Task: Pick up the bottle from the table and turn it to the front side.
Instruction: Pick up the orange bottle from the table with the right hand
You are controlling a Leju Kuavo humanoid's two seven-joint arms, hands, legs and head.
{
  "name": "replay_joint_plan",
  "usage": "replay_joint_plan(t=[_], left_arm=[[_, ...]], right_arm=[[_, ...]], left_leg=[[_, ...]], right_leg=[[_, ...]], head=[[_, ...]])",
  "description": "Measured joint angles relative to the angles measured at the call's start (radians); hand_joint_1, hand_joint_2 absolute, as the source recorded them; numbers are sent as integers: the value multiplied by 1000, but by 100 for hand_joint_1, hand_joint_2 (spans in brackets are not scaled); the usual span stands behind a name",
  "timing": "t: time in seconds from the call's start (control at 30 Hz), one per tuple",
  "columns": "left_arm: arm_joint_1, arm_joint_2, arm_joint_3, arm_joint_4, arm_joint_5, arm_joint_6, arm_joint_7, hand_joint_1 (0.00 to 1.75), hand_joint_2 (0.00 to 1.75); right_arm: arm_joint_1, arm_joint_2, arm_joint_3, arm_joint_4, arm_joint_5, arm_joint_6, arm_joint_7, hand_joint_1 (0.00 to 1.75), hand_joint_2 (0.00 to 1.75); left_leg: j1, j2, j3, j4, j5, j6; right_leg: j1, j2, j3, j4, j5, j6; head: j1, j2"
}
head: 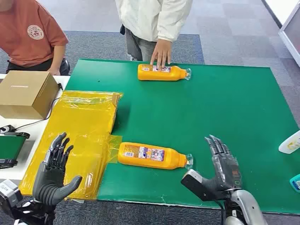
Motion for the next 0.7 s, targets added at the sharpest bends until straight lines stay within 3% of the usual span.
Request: replay_joint_plan(t=[0.27,0.43,0.7], left_arm=[[-42,0,-5,2,0,-13,16,0,175],[-114,2,-39,20,-6,-33,27,0,175],[-142,4,-59,50,-1,-40,32,0,175]], right_arm=[[-63,0,56,98,50,7,18,0,175],[-226,0,191,313,83,77,43,0,175],[-342,5,258,471,58,144,77,0,175]], left_leg=[[0,0,0,0,1,0],[0,0,0,0,1,0],[0,0,0,0,1,0]], right_leg=[[0,0,0,1,0,0],[0,0,0,1,1,-1],[0,0,0,1,1,-1]], head=[[0,0],[0,0],[0,0]])
